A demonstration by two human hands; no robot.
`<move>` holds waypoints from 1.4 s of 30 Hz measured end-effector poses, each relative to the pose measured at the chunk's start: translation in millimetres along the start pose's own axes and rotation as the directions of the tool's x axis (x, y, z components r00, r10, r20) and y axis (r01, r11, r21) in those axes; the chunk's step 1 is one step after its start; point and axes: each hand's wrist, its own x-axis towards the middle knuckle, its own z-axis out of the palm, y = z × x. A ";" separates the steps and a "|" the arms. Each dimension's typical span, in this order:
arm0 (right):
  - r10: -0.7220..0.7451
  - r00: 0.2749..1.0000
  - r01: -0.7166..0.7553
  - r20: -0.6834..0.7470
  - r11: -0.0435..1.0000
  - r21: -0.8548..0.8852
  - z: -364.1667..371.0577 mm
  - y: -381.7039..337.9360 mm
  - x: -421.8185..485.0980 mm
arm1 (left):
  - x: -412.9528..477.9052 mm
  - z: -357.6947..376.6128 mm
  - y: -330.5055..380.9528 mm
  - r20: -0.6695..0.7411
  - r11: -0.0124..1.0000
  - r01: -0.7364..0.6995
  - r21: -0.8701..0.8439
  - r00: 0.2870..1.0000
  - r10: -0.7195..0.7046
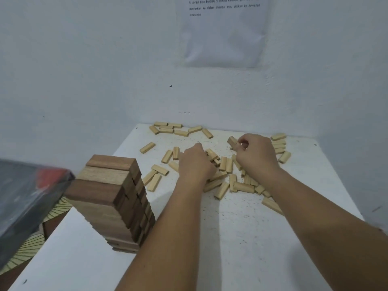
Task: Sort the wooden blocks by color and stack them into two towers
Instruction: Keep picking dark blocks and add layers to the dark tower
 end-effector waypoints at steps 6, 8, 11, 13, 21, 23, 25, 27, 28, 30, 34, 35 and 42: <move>0.048 0.998 -0.043 -0.032 0.988 0.147 -14.2 -2.7 -60.6 | -20.2 -9.3 21.8 -0.078 0.933 -0.017 0.360 0.996 0.048; 0.089 0.995 -0.084 -0.032 0.985 0.149 -20.2 -2.7 -81.9 | -30.5 -15.1 27.8 -0.071 0.836 -0.045 0.547 0.992 0.100; 0.167 0.986 -0.166 -0.002 0.978 0.130 -32.4 -9.0 -109.7 | -46.0 -26.7 30.7 -0.063 0.739 -0.059 0.671 0.989 0.136; 0.197 0.980 -0.198 0.025 0.971 0.135 -40.9 -14.4 -127.6 | -61.7 -34.7 34.5 -0.060 0.728 -0.078 0.681 0.985 0.161; 0.271 0.937 -0.327 0.220 0.903 0.280 -70.3 -21.5 -205.1 | -172.0 -50.8 23.9 0.052 0.905 -0.362 0.223 0.931 0.360; 0.280 0.924 -0.345 0.261 0.905 0.250 -73.2 -19.6 -227.1 | -203.0 -55.2 -0.1 0.133 0.919 -0.391 0.048 0.915 0.382; 0.271 0.922 -0.330 0.276 0.923 0.196 -74.6 -19.9 -249.7 | -227.3 -56.1 -28.4 0.222 0.923 -0.384 -0.011 0.899 0.377; 0.251 0.929 -0.305 0.272 0.936 0.178 -74.7 -22.9 -269.6 | -241.5 -53.5 -54.2 0.323 0.931 -0.362 -0.049 0.876 0.358; 0.234 0.934 -0.287 0.271 0.941 0.178 -74.8 -26.3 -277.2 | -244.8 -51.6 -64.7 0.357 0.932 -0.356 -0.060 0.865 0.354; 0.195 0.940 -0.249 0.280 0.953 0.173 -73.4 -35.6 -287.5 | -248.1 -48.9 -79.8 0.384 0.935 -0.348 -0.068 0.856 0.347; 0.155 0.931 -0.201 0.330 0.973 0.111 -66.9 -52.9 -294.4 | -251.3 -51.6 -89.8 0.363 0.928 -0.357 -0.110 0.854 0.372; 0.155 0.927 -0.197 0.341 0.976 0.092 -65.7 -55.5 -294.7 | -250.8 -52.5 -90.7 0.360 0.926 -0.359 -0.119 0.853 0.377; 0.186 0.923 -0.212 0.337 0.976 0.043 -57.5 -58.7 -297.2 | -246.0 -51.9 -99.0 0.369 0.904 -0.408 -0.127 0.826 0.425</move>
